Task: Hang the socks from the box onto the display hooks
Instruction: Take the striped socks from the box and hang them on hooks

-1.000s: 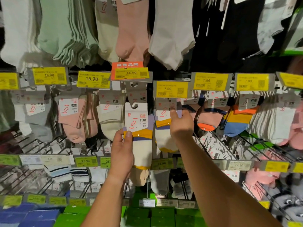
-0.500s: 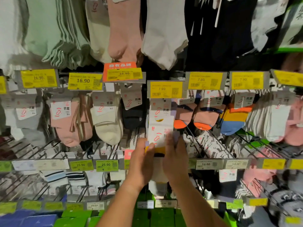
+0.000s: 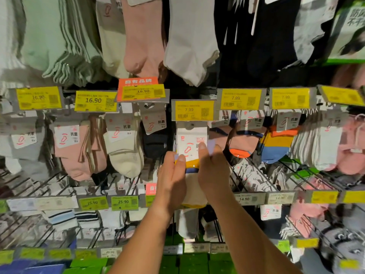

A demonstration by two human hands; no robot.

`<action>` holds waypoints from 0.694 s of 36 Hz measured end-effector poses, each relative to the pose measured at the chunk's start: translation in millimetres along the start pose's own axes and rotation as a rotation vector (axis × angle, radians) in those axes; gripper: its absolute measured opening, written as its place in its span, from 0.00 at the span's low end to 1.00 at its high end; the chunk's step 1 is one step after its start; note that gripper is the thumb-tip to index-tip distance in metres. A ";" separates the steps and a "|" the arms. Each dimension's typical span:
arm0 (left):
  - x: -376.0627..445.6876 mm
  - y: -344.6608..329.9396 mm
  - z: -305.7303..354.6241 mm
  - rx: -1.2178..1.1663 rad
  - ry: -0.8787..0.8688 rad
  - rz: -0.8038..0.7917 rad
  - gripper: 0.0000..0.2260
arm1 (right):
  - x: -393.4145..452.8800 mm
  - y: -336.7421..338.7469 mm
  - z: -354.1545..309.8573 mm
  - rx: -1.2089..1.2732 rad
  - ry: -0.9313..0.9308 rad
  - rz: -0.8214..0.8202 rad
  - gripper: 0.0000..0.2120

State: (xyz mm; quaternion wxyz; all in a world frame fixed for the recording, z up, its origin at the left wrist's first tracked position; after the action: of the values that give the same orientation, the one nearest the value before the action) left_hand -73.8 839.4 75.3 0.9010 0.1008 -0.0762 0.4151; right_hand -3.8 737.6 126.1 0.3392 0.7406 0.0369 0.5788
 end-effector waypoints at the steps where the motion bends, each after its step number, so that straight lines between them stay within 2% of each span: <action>1: 0.6 0.4 -0.1 0.007 0.007 0.001 0.15 | 1.6 1.7 -1.3 -0.028 0.008 0.004 0.20; 4: 5.5 -1.9 6.4 0.103 -0.047 0.016 0.18 | 6.7 -4.5 -3.0 -0.126 0.056 -0.019 0.21; 7: 22.1 -5.2 -1.6 0.186 0.004 0.035 0.16 | 11.3 -26.3 11.1 -0.050 0.004 -0.046 0.17; 9: 35.8 -10.1 -10.5 0.274 0.065 0.047 0.16 | 18.7 -33.7 27.4 0.110 -0.116 0.007 0.16; 11: 45.2 -13.5 -17.0 0.375 0.097 0.068 0.20 | 16.2 -48.8 39.6 0.153 -0.235 -0.017 0.17; 14: 49.7 -13.5 -26.2 0.445 0.124 0.099 0.23 | 2.0 -63.0 52.8 0.184 -0.451 -0.032 0.26; 16: 46.3 -12.4 -34.3 0.487 0.126 0.102 0.23 | -3.0 -64.7 44.3 0.159 -0.354 -0.006 0.21; 18: 41.3 -11.7 -41.4 0.500 0.121 0.095 0.21 | -8.0 -75.6 34.4 0.112 -0.224 -0.143 0.19; 19: 39.1 -10.9 -42.8 0.505 0.123 0.094 0.20 | -14.5 -84.3 34.6 0.104 -0.230 -0.255 0.20; 20: 37.9 -10.0 -43.4 0.507 0.129 0.092 0.20 | -20.0 -87.8 34.7 0.067 -0.223 -0.298 0.20; 25: 33.2 0.2 -39.8 0.507 0.154 0.097 0.18 | -39.3 -75.4 41.8 0.320 -0.478 -0.221 0.11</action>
State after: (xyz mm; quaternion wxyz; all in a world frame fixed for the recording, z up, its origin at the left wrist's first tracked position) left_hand -50.4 873.6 44.2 0.8292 0.2876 0.0942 0.4699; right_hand 45.8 758.6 48.1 0.2782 0.8913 0.1272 0.3347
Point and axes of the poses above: each hand's wrist, its own x-axis towards the middle knuckle, its own y-axis out of the back of the hand, z = x × y, the point moved 9 cm from there along x, towards the middle knuckle, and after that the axes turned 10 degrees about y, right-handed, at the moved point
